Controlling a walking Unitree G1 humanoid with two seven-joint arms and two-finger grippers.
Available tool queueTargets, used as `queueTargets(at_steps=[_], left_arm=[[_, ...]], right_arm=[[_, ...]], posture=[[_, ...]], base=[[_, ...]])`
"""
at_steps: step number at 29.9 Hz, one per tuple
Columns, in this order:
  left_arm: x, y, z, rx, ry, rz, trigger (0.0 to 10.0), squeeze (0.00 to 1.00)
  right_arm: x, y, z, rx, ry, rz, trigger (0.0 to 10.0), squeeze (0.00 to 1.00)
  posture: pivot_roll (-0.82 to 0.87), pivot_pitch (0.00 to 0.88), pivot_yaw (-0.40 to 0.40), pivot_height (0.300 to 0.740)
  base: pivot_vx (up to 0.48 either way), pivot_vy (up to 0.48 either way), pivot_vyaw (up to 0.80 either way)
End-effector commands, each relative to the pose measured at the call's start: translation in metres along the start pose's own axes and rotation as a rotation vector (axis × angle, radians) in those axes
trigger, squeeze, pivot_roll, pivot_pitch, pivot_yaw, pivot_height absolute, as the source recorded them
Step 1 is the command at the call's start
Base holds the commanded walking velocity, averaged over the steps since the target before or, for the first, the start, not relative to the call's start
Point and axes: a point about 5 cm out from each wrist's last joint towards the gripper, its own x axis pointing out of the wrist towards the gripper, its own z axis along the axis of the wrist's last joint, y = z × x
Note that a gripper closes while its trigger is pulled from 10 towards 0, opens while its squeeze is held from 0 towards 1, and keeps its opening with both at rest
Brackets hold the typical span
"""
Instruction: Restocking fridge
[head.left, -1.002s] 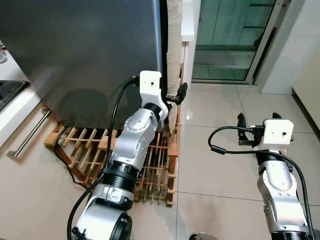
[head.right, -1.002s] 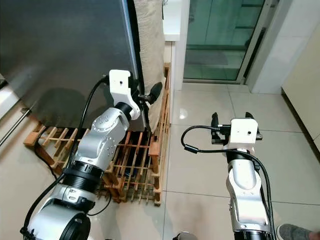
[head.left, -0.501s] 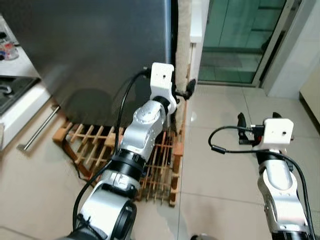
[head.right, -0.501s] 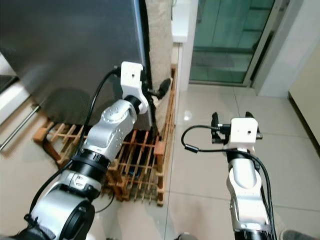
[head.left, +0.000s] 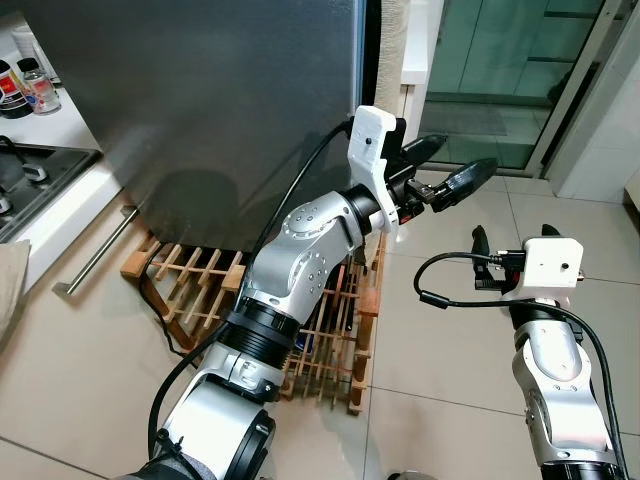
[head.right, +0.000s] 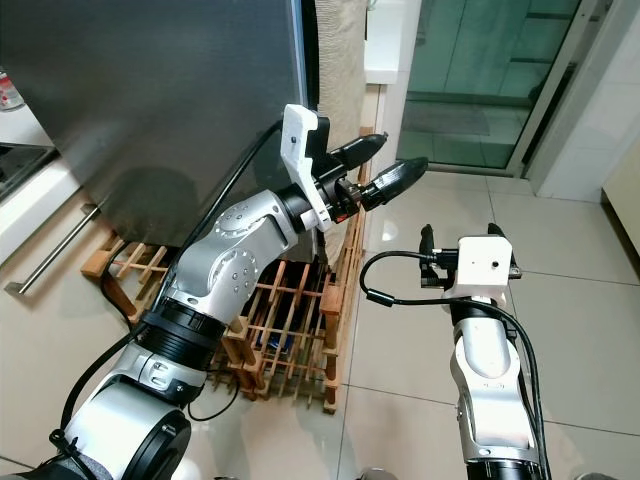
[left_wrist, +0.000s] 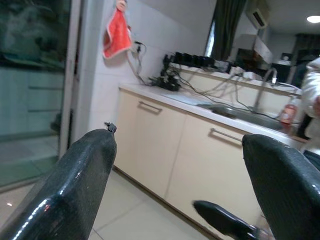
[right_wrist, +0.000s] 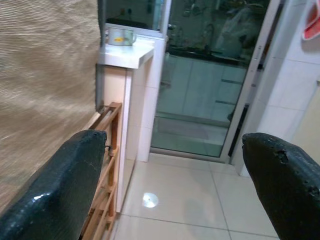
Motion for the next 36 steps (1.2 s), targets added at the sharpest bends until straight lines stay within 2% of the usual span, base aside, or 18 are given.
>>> queueTargets(at_steps=[1,2,3,4,7,10,12,14,15,16,19,22,24,25,27,28,30,36], left_arm=[[0.004,-0.013,-0.003,-0.043,-0.054,0.011,10.0,0.0],[-0.005,-0.005,0.0,-0.033,-0.058,0.047,10.0,0.0],[-0.029,0.016,0.007,0.001,-0.061,0.167,10.0,0.0],[-0.042,0.025,0.009,0.005,-0.057,0.222,10.0,0.0],[-0.05,0.031,0.01,0.007,-0.053,0.255,10.0,0.0],[-0.096,0.058,-0.001,0.073,0.027,0.515,10.0,0.0],[-0.116,0.065,-0.01,0.093,0.068,0.636,10.0,0.0],[-0.136,0.063,-0.019,0.18,0.117,0.734,10.0,0.0],[-0.136,0.063,-0.019,0.18,0.117,0.734,10.0,0.0],[-0.148,0.061,-0.023,0.237,0.152,0.798,10.0,0.0],[-0.165,0.054,-0.025,0.316,0.19,0.871,10.0,0.0],[-0.17,0.05,-0.022,0.383,0.188,0.88,10.0,0.0],[-0.181,0.042,-0.006,0.483,0.103,0.871,10.0,0.0],[-0.181,0.042,-0.006,0.483,0.103,0.871,10.0,0.0],[-0.198,0.037,-0.002,0.43,0.043,0.902,10.0,0.0],[-0.208,0.038,-0.006,0.334,0.026,0.943,10.0,0.0],[-0.218,0.037,-0.012,0.272,0.011,0.993,10.0,0.0],[-0.213,0.026,-0.006,0.366,-0.038,0.929,10.0,0.0]], right_arm=[[-0.002,-0.003,0.005,-0.011,-0.014,-0.017,10.0,0.0],[-0.002,-0.004,0.006,-0.013,-0.018,-0.021,10.0,0.0],[-0.004,-0.009,0.008,-0.018,-0.025,-0.037,10.0,0.0],[-0.005,-0.012,0.009,-0.015,-0.03,-0.052,10.0,0.0],[-0.006,-0.015,0.01,-0.012,-0.034,-0.062,10.0,0.0],[-0.025,-0.028,0.006,0.047,-0.02,-0.147,10.0,0.0],[-0.035,-0.031,-0.001,0.047,0.018,-0.172,10.0,0.0],[-0.044,-0.035,-0.01,0.072,0.059,-0.202,10.0,0.0],[-0.044,-0.035,-0.01,0.072,0.059,-0.202,10.0,0.0],[-0.047,-0.037,-0.01,0.08,0.064,-0.214,10.0,0.0],[-0.05,-0.037,-0.008,0.087,0.056,-0.221,10.0,0.0],[-0.051,-0.038,-0.006,0.09,0.048,-0.224,10.0,0.0],[-0.053,-0.036,0.003,0.082,0.001,-0.2,10.0,0.0],[-0.053,-0.036,0.003,0.082,0.001,-0.2,10.0,0.0],[-0.057,-0.034,0.013,0.061,-0.056,-0.166,10.0,0.0],[-0.06,-0.033,0.014,0.055,-0.066,-0.155,10.0,0.0],[-0.066,-0.031,0.014,0.056,-0.063,-0.14,10.0,0.0],[-0.072,-0.029,0.009,0.068,-0.039,-0.135,10.0,0.0]], posture=[[-0.2,0.0,0.1,0.74],[-0.2,0.0,0.1,0.74],[-0.19,0.0,0.096,0.74],[-0.19,0.0,0.095,0.74],[-0.18,0.0,0.091,0.74],[-0.15,0.0,0.071,0.74],[-0.14,0.0,0.069,0.74],[-0.14,0.0,0.069,0.74],[-0.14,0.0,0.069,0.74],[-0.14,0.0,0.074,0.74],[-0.14,0.0,0.082,0.74],[-0.13,0.0,0.083,0.74],[-0.13,0.0,0.083,0.74],[-0.13,0.0,0.083,0.74],[-0.13,0.0,0.081,0.74],[-0.13,0.0,0.079,0.74],[-0.13,0.0,0.074,0.74],[-0.13,0.0,0.07,0.74]], base=[[0.0,0.0,0.0],[0.0,0.0,0.0],[0.0,0.0,0.0],[0.0,0.0,0.0],[0.0,0.0,0.0],[0.0,0.0,0.0],[0.0,0.0,0.0],[0.0,0.0,0.0],[0.0,0.0,0.0],[0.0,0.0,0.0],[0.0,0.0,0.0],[0.0,0.0,0.0],[0.0,0.0,0.0],[0.0,0.0,0.0],[0.0,0.0,0.0],[0.0,0.0,0.0],[0.0,0.0,0.0],[0.0,0.0,0.0]])
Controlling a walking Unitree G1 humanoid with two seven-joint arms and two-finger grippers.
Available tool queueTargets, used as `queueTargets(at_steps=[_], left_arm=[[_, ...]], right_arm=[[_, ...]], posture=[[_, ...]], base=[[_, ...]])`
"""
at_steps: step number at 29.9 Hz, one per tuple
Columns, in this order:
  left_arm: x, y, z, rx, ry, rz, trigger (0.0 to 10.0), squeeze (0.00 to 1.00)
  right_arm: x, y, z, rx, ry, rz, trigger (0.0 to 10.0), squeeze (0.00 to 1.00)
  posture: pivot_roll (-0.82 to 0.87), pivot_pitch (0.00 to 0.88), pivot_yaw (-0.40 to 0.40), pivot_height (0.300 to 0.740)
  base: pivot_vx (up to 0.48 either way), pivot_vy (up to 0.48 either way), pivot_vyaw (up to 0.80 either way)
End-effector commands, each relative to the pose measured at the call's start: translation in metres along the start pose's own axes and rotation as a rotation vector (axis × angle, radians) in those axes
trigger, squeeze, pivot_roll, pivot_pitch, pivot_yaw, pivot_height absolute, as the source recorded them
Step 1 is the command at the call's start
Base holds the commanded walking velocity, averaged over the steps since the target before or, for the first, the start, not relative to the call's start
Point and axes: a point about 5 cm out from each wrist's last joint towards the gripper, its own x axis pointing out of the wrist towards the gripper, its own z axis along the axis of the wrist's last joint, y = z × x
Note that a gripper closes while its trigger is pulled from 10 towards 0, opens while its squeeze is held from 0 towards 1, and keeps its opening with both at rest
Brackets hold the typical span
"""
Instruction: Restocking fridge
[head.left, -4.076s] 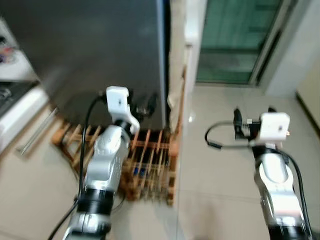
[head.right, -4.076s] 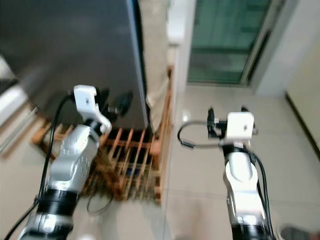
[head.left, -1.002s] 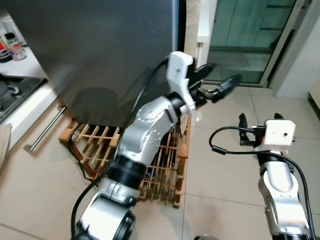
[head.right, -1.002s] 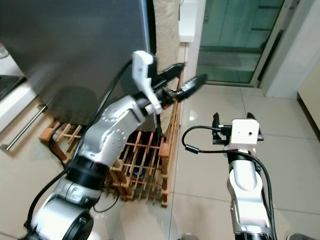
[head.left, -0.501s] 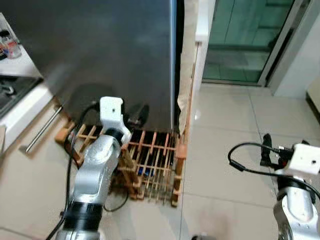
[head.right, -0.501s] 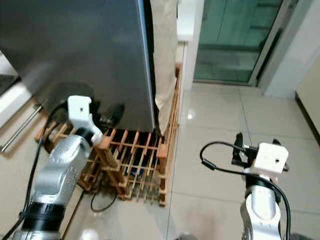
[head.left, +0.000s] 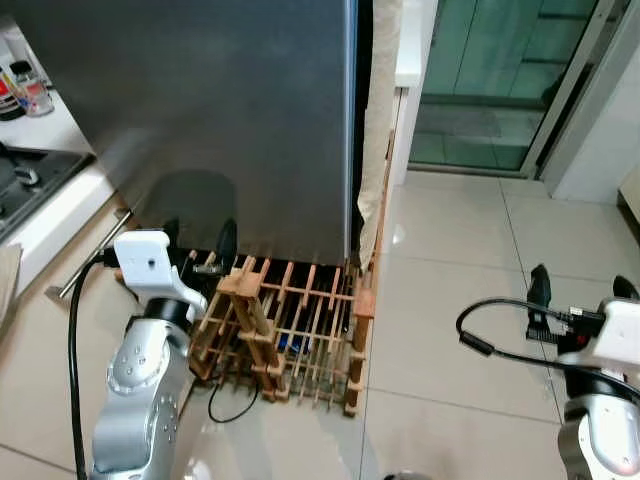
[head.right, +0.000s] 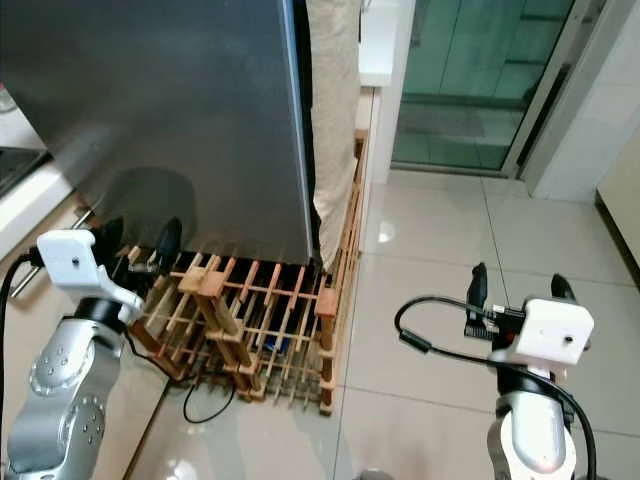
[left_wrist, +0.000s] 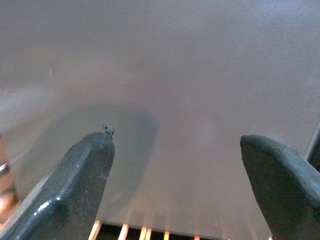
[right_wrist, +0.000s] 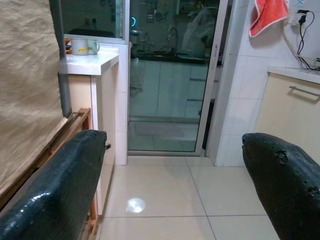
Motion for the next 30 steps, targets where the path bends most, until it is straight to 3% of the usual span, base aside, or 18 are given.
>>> queueTargets(at_steps=[1,13,18,26,30], left_arm=[[0.001,-0.005,0.01,0.046,-0.052,-0.038,10.0,0.0],[0.012,-0.02,0.013,0.146,-0.046,-0.152,10.0,0.0],[0.016,-0.015,0.02,0.067,-0.072,-0.105,10.0,0.0],[0.029,-0.022,0.031,0.046,-0.119,-0.121,10.0,0.0],[0.029,-0.028,0.03,0.053,-0.122,-0.158,10.0,0.0]], right_arm=[[0.0,0.002,0.002,0.004,-0.01,0.008,10.0,0.0],[0.002,0.004,-0.007,-0.028,0.024,0.007,10.0,0.0],[0.005,0.01,0.007,-0.058,-0.067,0.054,10.0,0.0],[0.01,0.007,0.016,-0.055,-0.085,0.031,10.0,0.0],[0.015,0.007,0.019,-0.061,-0.098,0.033,10.0,0.0]], posture=[[-0.13,0.0,0.072,0.74],[-0.13,0.0,0.087,0.74],[-0.13,0.0,0.089,0.74],[-0.14,0.0,0.079,0.74],[-0.14,0.0,0.076,0.74]], base=[[0.0,0.0,0.0],[0.0,0.0,0.0],[0.0,0.0,0.0],[0.0,0.0,0.0],[0.0,0.0,0.0]])
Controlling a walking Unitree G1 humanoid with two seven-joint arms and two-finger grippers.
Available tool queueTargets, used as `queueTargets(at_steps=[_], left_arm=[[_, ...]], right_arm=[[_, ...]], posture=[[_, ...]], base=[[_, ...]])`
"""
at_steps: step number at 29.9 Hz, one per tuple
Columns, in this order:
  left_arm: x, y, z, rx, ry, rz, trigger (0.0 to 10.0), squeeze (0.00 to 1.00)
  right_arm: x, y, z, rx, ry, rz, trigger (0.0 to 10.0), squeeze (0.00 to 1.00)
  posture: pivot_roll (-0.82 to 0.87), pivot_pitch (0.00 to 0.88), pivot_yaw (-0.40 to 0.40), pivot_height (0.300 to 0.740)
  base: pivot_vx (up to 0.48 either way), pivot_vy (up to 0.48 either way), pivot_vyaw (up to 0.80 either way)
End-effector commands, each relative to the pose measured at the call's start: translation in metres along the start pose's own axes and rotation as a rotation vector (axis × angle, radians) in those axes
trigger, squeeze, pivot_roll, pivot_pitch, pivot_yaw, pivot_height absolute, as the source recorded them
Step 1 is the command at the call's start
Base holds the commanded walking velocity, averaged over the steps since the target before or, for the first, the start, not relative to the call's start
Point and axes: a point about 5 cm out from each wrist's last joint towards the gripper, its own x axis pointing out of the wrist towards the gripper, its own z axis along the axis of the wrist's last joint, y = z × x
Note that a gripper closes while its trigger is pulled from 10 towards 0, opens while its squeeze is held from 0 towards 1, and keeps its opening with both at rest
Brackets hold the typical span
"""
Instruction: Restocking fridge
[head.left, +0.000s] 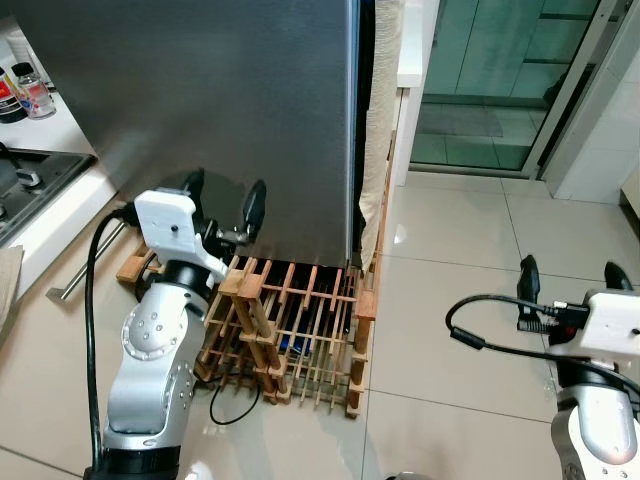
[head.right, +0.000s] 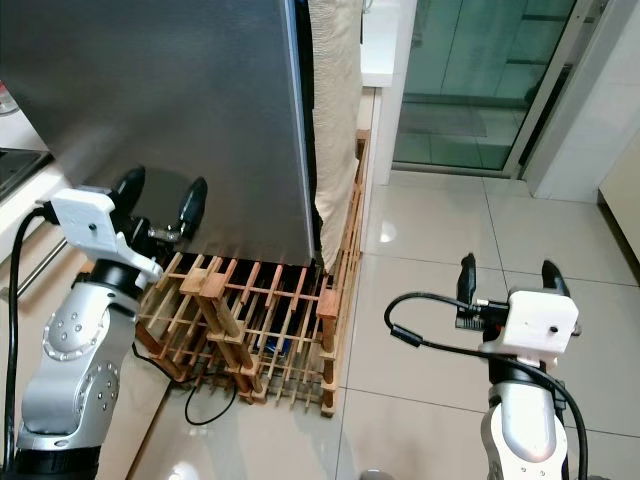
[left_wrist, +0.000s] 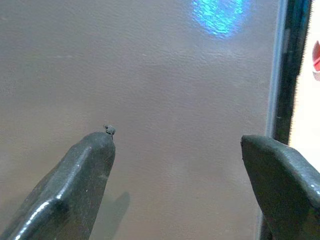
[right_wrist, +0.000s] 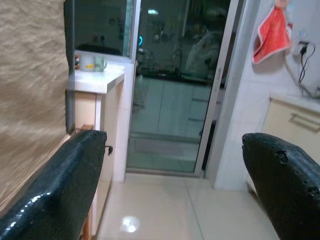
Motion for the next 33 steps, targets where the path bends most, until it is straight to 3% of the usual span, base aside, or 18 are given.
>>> queueTargets(at_steps=[1,7,14,28,33], left_arm=[[0.001,-0.002,-0.001,-0.004,0.002,-0.013,10.0,0.0],[0.003,-0.009,0.0,0.007,-0.026,-0.044,10.0,0.0],[0.001,-0.016,0.006,0.022,-0.071,-0.081,10.0,0.0],[0.005,-0.019,0.004,0.04,-0.073,-0.096,10.0,0.0],[0.011,-0.018,-0.005,0.035,-0.023,-0.089,10.0,0.0]], right_arm=[[0.004,-0.001,0.004,-0.004,-0.01,-0.007,10.0,0.0],[0.009,-0.002,0.001,-0.036,-0.004,0.001,10.0,0.0],[0.014,-0.007,-0.006,-0.066,0.012,0.001,10.0,0.0],[0.018,-0.004,-0.009,-0.082,0.014,0.023,10.0,0.0],[0.02,-0.004,-0.01,-0.09,0.017,0.028,10.0,0.0]], posture=[[-0.14,0.0,0.073,0.74],[-0.14,0.0,0.062,0.74],[-0.13,0.0,0.055,0.74],[-0.13,0.0,0.052,0.74],[-0.14,0.0,0.05,0.74]], base=[[0.0,0.0,0.0],[0.0,0.0,0.0],[0.305,-0.346,0.0],[0.368,-0.301,0.0],[0.184,-0.05,0.0]])
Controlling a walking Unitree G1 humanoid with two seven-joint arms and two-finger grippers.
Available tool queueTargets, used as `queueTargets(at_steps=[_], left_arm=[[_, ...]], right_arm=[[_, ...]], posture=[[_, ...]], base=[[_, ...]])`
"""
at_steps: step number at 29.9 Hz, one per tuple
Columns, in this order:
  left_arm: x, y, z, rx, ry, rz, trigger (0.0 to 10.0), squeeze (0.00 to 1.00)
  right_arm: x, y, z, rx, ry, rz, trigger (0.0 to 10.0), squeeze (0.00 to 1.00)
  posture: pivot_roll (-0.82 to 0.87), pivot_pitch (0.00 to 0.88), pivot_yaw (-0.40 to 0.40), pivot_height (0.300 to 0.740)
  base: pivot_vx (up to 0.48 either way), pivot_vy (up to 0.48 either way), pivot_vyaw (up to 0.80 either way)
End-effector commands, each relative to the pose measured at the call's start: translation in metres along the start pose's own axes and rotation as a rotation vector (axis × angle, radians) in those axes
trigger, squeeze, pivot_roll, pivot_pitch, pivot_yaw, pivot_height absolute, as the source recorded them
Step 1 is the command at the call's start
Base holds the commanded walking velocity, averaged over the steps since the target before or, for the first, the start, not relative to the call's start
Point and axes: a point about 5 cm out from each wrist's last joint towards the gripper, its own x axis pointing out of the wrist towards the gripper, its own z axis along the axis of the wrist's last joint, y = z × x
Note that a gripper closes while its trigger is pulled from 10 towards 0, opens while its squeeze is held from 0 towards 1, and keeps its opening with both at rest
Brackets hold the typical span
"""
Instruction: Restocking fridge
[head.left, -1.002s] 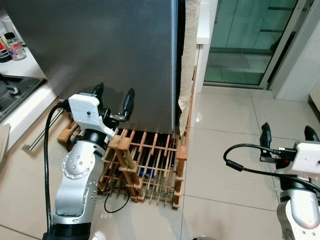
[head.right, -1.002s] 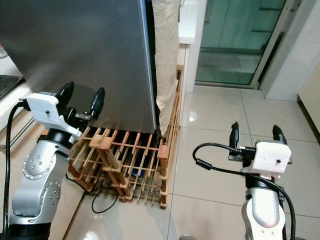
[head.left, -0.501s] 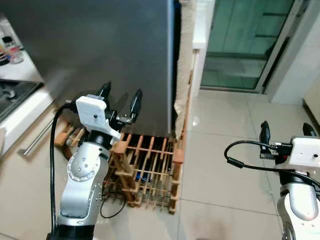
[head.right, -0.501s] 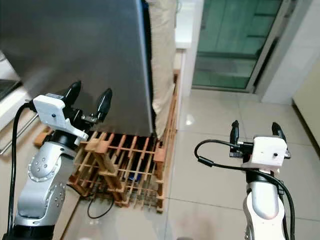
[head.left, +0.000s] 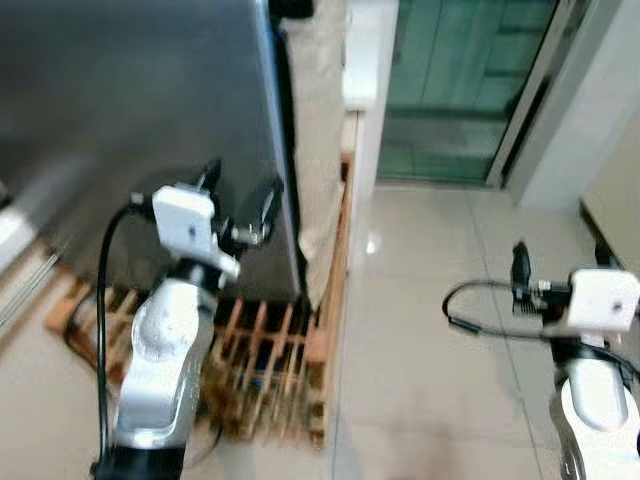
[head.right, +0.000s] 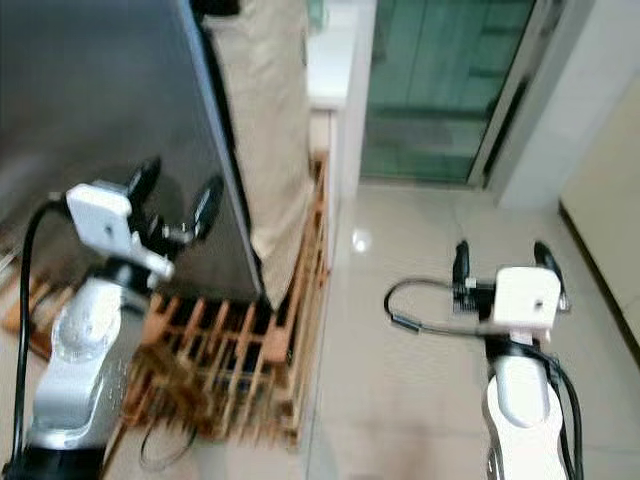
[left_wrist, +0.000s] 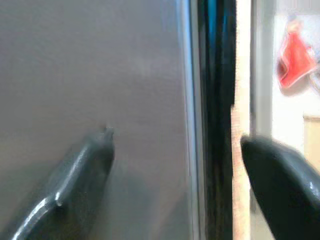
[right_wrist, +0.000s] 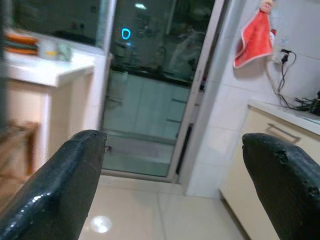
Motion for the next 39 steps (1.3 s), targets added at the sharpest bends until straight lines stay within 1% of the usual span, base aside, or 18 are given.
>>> queueTargets(at_steps=[1,4,8,17,19,21,23,25,26,27,30,32,34,37,39], left_arm=[[0.006,-0.006,-0.008,-0.002,0.055,-0.04,10.0,0.0],[0.007,-0.007,-0.012,-0.007,0.069,-0.04,10.0,0.0],[0.007,-0.008,-0.016,0.008,0.088,-0.048,10.0,0.0],[0.008,-0.016,-0.015,-0.031,0.077,-0.078,10.0,0.0],[0.004,-0.02,-0.016,-0.051,0.083,-0.139,10.0,0.0],[0.0,-0.021,-0.015,-0.039,0.084,-0.189,10.0,0.0],[-0.003,-0.024,-0.016,-0.039,0.105,-0.274,10.0,0.0],[-0.007,-0.032,-0.016,-0.061,0.136,-0.38,10.0,0.0],[-0.007,-0.032,-0.016,-0.061,0.136,-0.38,10.0,0.0],[-0.008,-0.036,-0.016,-0.068,0.144,-0.424,10.0,0.0],[-0.005,-0.036,-0.015,-0.067,0.139,-0.431,10.0,0.0],[0.0,-0.038,-0.013,-0.079,0.128,-0.426,10.0,0.0],[0.004,-0.04,-0.014,-0.089,0.141,-0.428,10.0,0.0],[0.006,-0.039,-0.013,-0.105,0.139,-0.392,10.0,0.0],[0.007,-0.039,-0.011,-0.117,0.118,-0.373,10.0,0.0]], right_arm=[[0.004,0.0,0.003,-0.005,-0.017,0.004,10.0,0.0],[0.004,0.0,0.002,-0.008,-0.014,0.005,10.0,0.0],[0.004,0.002,0.0,-0.009,-0.009,0.009,10.0,0.0],[0.007,0.005,0.002,-0.013,-0.029,0.019,10.0,0.0],[0.008,0.005,0.001,-0.013,-0.029,0.019,10.0,0.0],[0.008,0.006,0.0,-0.014,-0.026,0.021,10.0,0.0],[0.007,0.006,-0.002,-0.014,-0.021,0.022,10.0,0.0],[0.006,0.006,-0.003,-0.014,-0.018,0.023,10.0,0.0],[0.006,0.006,-0.003,-0.014,-0.018,0.023,10.0,0.0],[0.006,0.006,-0.004,-0.015,-0.017,0.023,10.0,0.0],[0.007,0.007,-0.005,-0.015,-0.018,0.022,10.0,0.0],[0.01,0.008,-0.004,-0.012,-0.029,0.017,10.0,0.0],[0.014,0.008,-0.001,-0.007,-0.044,0.006,10.0,0.0],[0.018,0.007,0.001,-0.005,-0.055,0.002,10.0,0.0],[0.019,0.006,0.002,-0.005,-0.058,0.0,10.0,0.0]], posture=[[-0.14,0.0,0.051,0.74],[-0.14,0.0,0.051,0.74],[-0.14,0.0,0.051,0.74],[-0.14,0.0,0.051,0.74],[-0.14,0.0,0.051,0.74],[-0.14,0.0,0.05,0.74],[-0.14,0.0,0.05,0.74],[-0.14,0.0,0.051,0.74],[-0.14,0.0,0.051,0.74],[-0.14,0.0,0.051,0.74],[-0.14,0.0,0.055,0.74],[-0.15,0.0,0.059,0.74],[-0.15,0.0,0.06,0.74],[-0.15,0.0,0.061,0.74],[-0.16,0.0,0.063,0.74]], base=[[0.0,0.0,0.0],[0.0,0.0,0.0],[0.0,0.0,0.0],[0.0,0.0,0.0],[0.0,0.0,0.0],[0.0,0.0,0.0],[0.0,0.0,0.0],[0.0,0.0,0.0],[0.0,0.0,0.0],[0.0,0.0,0.0],[0.0,0.0,0.0],[0.0,0.0,0.0],[0.0,0.0,0.0],[0.0,0.0,0.0],[0.127,-0.392,0.0]])
